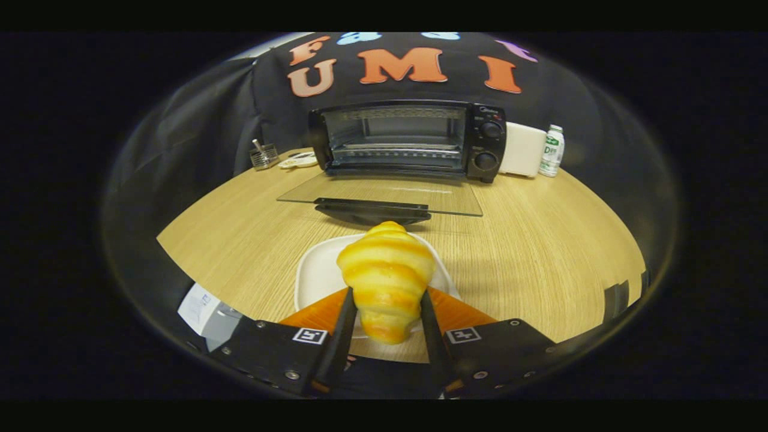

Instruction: Open the toaster oven, put the food inside, and close the toaster oven door.

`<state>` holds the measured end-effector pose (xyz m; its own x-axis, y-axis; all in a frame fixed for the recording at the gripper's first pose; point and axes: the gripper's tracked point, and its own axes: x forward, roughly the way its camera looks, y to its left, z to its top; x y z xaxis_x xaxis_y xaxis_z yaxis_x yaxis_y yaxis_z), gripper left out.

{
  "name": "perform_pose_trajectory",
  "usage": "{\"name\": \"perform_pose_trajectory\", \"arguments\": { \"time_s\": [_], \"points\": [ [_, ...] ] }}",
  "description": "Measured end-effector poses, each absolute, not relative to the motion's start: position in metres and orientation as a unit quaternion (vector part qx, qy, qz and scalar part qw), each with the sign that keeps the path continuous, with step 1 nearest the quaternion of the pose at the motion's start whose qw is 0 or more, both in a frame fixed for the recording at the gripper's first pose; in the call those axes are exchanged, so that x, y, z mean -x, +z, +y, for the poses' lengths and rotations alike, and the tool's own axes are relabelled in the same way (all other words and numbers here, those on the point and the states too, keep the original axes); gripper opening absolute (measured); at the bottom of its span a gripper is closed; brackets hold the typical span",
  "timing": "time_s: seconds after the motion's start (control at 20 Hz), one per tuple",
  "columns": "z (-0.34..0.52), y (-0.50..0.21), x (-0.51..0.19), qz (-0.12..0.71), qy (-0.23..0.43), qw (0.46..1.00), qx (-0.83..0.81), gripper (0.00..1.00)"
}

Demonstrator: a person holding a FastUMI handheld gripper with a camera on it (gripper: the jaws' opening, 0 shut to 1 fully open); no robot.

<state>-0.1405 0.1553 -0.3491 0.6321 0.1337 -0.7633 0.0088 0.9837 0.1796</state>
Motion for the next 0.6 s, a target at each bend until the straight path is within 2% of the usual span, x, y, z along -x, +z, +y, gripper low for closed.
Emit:
{"name": "perform_pose_trajectory", "arguments": {
  "time_s": [0.2,0.6],
  "points": [
    [0.162,-0.327,0.135,0.405,0.052,0.898,-0.162,0.50],
    [0.169,-0.283,0.092,0.343,0.074,0.891,-0.289,0.49]
  ]
}}
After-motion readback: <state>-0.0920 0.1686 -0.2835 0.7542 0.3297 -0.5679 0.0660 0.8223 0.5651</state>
